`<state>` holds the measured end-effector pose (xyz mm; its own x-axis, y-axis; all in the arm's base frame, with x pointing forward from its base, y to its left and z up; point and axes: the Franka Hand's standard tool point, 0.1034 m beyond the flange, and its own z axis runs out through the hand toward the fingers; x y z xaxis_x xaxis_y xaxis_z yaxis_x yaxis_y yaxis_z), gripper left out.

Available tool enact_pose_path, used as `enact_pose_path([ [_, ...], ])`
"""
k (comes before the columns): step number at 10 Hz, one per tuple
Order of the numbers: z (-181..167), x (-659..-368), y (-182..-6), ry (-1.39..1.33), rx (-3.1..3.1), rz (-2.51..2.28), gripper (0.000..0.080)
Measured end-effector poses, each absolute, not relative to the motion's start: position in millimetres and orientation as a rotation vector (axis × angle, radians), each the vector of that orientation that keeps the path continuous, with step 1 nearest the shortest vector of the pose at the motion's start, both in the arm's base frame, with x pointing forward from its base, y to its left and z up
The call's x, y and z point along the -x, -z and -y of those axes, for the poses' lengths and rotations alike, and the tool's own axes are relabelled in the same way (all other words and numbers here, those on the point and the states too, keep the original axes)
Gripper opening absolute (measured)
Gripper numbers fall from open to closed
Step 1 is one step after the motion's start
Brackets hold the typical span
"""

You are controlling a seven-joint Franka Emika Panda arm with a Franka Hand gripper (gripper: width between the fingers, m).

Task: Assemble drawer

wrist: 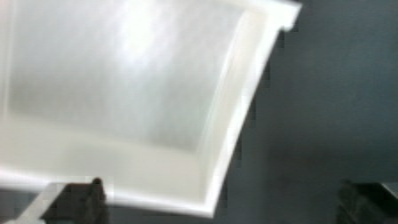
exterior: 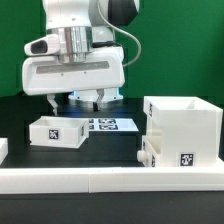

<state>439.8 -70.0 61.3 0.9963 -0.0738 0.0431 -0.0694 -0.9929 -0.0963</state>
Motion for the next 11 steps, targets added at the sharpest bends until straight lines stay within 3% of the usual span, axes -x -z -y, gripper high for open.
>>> enact_pose_path([
  [6,51.4,-419.3,-15.5,0.088,3.033,-0.233,0.0649],
  [10,47.5,-415.3,-5.8,0.098,3.035,-0.202,0.0649],
  [11,47.5,-415.1,-5.6,0.097,3.035,-0.196,0.0507],
])
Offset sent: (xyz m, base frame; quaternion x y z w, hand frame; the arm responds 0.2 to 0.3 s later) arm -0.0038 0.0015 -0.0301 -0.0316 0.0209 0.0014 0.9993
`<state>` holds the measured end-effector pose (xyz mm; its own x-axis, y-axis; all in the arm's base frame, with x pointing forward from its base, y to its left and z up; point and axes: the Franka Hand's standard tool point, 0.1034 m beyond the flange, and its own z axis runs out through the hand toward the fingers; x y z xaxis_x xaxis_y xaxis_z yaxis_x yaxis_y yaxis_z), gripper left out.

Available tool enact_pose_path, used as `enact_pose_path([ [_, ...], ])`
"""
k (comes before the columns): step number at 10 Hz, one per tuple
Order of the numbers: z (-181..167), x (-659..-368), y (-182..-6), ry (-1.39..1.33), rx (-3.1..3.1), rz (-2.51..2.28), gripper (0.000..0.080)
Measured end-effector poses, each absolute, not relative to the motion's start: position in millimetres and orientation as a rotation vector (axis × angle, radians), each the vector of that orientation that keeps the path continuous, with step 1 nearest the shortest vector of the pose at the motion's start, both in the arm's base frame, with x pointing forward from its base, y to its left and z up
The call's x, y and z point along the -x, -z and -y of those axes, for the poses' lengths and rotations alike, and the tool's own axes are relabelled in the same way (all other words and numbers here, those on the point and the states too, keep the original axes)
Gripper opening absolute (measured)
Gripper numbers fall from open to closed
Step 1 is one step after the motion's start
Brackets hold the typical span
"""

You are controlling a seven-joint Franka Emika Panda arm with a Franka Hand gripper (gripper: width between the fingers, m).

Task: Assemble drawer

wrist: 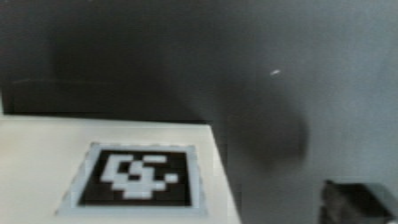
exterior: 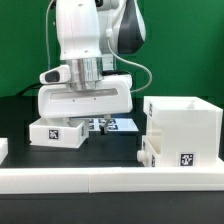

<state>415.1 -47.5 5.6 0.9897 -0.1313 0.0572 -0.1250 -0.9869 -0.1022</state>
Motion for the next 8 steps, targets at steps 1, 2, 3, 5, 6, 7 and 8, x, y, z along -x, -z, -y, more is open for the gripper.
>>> enact_pose_path([
  [1,47.4,-415.0,-5.4,0.097,3.036,-0.188,0.0371],
  [2,47.4,-415.0,-5.4,0.097,3.037,-0.177,0.0222],
  [3,47.2,-415.0,-5.4,0.097,3.037,-0.172,0.0222],
  [5,46.2,-416.2,-6.5,0.102,3.038,-0.164,0.0068],
  [6,44.6,-417.2,-7.0,0.104,3.039,-0.158,0.0047],
  [7,42.5,-418.1,-7.7,0.106,3.039,-0.149,0.0047],
  [8,38.4,-420.1,-10.5,0.106,3.039,-0.133,0.0044],
])
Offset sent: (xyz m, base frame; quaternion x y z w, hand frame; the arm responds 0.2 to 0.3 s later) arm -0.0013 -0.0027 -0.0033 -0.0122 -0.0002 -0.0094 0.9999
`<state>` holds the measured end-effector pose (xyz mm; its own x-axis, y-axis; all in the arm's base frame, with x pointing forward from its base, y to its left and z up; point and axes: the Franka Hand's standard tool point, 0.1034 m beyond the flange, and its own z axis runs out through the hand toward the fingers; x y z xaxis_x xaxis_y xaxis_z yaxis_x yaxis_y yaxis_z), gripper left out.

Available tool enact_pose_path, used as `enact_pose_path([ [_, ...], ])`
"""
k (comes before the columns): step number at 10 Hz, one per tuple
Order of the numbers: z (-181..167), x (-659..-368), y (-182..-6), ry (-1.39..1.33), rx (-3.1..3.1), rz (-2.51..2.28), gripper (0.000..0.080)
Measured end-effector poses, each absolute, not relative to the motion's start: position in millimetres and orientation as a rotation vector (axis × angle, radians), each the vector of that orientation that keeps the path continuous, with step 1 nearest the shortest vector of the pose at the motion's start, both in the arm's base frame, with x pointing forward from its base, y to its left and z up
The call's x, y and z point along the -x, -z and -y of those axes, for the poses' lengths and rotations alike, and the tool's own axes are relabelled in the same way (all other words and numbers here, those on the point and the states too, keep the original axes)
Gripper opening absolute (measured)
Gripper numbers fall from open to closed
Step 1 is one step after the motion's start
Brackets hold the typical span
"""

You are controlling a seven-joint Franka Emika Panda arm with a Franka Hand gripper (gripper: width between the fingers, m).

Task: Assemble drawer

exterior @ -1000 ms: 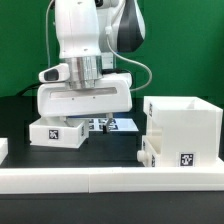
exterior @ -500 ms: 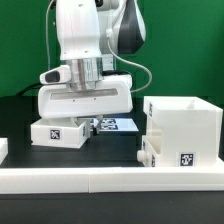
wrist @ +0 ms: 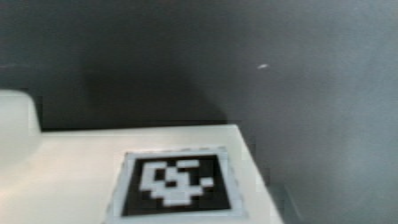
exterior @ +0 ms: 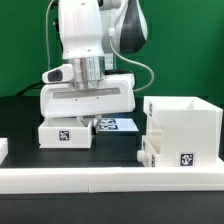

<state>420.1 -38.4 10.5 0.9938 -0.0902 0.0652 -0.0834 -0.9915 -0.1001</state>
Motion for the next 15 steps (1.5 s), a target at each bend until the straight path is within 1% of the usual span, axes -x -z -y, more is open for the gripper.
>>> enact_pose_path([
  [2,19.3,-430.7,-23.5,0.086,3.038,-0.049,0.0044],
  [4,2.8,-457.1,-43.1,0.032,3.02,0.101,0.0044],
  [7,-13.3,-490.9,-63.2,-0.015,2.999,0.288,0.0044],
  [10,-12.6,-488.3,-60.4,-0.015,2.996,0.313,0.0044],
  [12,-10.8,-488.0,-59.5,-0.002,2.957,0.582,0.0044],
  [13,-5.2,-492.1,-60.6,0.007,2.913,0.803,0.0044],
  [15,0.5,-501.8,-62.9,0.011,2.827,1.102,0.0044],
])
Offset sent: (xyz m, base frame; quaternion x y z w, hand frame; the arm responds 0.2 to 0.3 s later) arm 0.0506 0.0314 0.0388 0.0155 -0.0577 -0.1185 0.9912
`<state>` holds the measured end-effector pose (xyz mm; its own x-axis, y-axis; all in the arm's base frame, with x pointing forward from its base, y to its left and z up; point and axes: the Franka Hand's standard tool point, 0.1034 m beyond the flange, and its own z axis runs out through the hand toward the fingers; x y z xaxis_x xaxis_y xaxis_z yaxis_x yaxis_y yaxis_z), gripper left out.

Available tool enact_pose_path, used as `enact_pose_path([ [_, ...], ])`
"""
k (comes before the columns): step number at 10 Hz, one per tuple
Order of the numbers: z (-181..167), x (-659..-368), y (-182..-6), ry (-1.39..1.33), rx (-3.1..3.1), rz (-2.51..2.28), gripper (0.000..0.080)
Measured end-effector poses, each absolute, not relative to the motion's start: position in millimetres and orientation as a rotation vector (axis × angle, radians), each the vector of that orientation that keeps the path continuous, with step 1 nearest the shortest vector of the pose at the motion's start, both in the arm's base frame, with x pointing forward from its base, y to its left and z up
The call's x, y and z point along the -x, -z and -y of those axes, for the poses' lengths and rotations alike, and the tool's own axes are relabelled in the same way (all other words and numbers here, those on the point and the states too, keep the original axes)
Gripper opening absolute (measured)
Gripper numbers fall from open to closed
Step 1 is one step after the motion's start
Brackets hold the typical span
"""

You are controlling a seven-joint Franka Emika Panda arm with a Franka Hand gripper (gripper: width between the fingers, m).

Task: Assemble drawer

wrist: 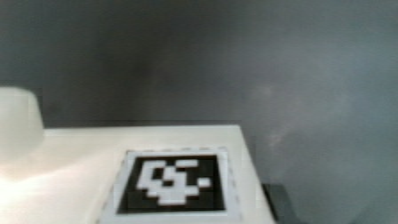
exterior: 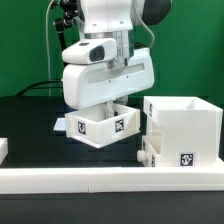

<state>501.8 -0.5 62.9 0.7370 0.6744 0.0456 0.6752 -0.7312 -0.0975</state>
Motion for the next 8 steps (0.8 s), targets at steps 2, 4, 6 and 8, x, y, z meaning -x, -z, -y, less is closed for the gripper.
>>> enact_pose_path([
  [2,0.4,-499.5,-61.1,0.013,2.76,1.256,0.0044],
  [4,3.5,-499.3,-60.2,0.025,2.643,1.49,0.0044],
  [6,19.6,-503.2,-56.9,0.038,2.435,1.83,0.0044],
  [8,29.6,-507.1,-55.7,0.035,2.201,2.14,0.0044],
])
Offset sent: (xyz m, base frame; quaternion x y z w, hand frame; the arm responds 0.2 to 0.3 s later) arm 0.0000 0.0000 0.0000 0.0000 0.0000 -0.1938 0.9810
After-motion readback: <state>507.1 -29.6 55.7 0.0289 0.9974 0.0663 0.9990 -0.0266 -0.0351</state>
